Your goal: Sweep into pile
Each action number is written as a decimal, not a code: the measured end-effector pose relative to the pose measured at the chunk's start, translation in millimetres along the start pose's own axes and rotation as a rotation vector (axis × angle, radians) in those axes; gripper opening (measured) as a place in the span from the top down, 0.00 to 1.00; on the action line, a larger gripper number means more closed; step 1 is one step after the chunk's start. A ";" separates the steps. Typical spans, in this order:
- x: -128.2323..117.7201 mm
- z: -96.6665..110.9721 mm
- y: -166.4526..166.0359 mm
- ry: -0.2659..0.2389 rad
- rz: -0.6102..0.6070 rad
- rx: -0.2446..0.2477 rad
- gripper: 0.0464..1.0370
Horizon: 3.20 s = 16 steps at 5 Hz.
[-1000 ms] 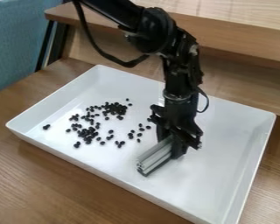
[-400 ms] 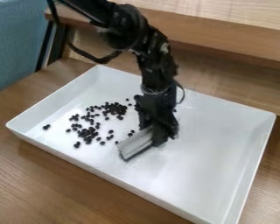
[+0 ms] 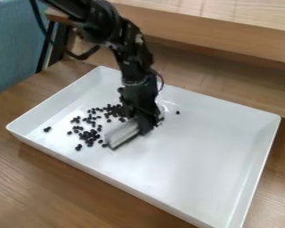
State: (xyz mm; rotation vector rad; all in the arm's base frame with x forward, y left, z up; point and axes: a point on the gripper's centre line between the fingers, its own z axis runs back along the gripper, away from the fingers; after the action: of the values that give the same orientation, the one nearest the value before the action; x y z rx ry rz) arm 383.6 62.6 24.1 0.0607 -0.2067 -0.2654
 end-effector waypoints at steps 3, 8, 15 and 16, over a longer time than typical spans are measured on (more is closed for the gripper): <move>-18.8 -3.0 42.0 0.032 0.204 0.015 0.64; -67.1 7.6 76.5 0.039 0.535 0.067 0.64; -2.0 77.2 54.7 0.099 0.301 -0.013 0.04; 24.1 92.7 31.4 0.182 0.136 -0.020 0.04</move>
State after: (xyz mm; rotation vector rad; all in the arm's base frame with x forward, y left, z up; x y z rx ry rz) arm 394.8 83.5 122.1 0.0506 -0.0266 -0.1251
